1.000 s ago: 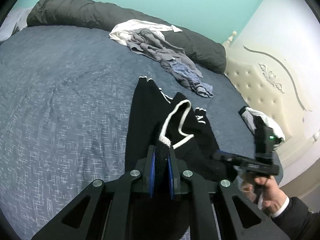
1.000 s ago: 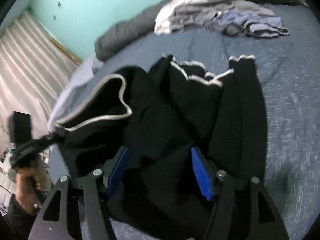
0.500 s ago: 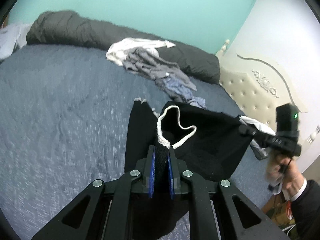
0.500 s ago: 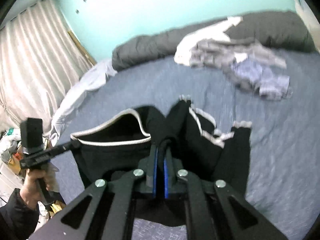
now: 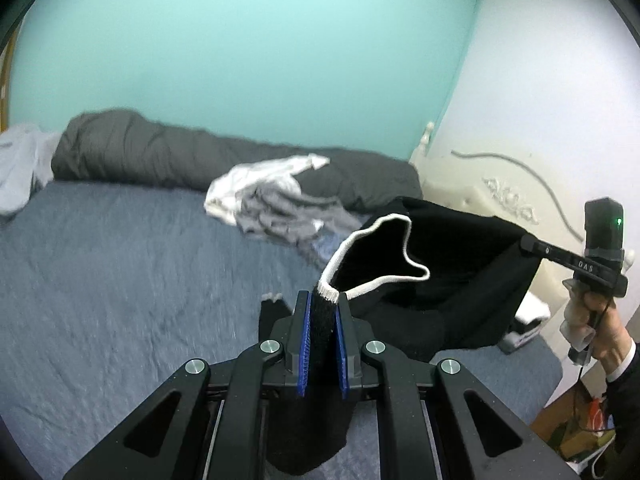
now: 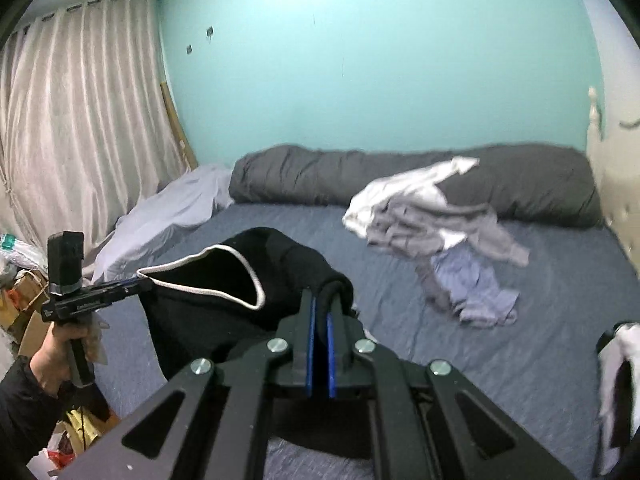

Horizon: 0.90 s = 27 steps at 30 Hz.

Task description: Fold clothes

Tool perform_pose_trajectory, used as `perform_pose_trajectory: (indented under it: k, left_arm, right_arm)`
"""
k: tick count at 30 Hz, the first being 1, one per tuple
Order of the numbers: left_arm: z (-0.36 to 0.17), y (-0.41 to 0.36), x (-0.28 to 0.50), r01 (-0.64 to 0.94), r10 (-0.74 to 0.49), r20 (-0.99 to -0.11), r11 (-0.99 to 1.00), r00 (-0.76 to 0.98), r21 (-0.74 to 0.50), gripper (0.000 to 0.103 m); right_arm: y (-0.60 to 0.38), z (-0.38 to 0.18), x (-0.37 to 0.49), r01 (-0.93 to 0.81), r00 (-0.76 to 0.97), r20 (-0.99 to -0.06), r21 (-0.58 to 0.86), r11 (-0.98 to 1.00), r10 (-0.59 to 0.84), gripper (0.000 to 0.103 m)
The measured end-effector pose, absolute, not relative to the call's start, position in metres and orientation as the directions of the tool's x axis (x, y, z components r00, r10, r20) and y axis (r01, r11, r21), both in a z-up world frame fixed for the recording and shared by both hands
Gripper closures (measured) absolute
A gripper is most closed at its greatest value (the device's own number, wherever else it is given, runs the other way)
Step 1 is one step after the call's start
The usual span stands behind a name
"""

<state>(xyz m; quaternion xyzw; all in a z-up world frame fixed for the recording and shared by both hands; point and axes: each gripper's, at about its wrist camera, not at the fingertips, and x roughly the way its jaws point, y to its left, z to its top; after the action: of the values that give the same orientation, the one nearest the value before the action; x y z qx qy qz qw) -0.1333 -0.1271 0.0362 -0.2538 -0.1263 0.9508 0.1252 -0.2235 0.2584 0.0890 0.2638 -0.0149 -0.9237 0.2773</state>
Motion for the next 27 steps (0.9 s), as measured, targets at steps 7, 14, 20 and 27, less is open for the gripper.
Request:
perform_pose_trajectory:
  k: [7,14,20,27]
  left_arm:
    - [0.113,-0.131,-0.12,-0.194,0.285,-0.388,-0.947,-0.877,-0.258,0.093]
    - [0.129,-0.121,-0.118,-0.222,0.312,-0.393,-0.94,-0.865,-0.258,0.103]
    - [0.049,-0.115,-0.13,-0.203,0.36,-0.486,-0.916,-0.796,-0.346,0.103]
    - [-0.038,-0.105,-0.137,-0.196,0.413,-0.577,-0.895,-0.705,-0.401,0.103]
  right_arm:
    - [0.268,0.16,-0.21,0.504,-0.751,-0.404,0.16,-0.849,-0.522,0.099]
    - [0.269,0.184,-0.206,0.499,-0.763,-0.397,0.14,-0.855,-0.51,0.099]
    - [0.255,0.112,-0.222,0.483,-0.702,-0.543,0.115,-0.868,-0.462,0.099]
    - [0.264,0.027,-0.228,0.454,-0.626,-0.669,0.106,-0.885,-0.401,0.099]
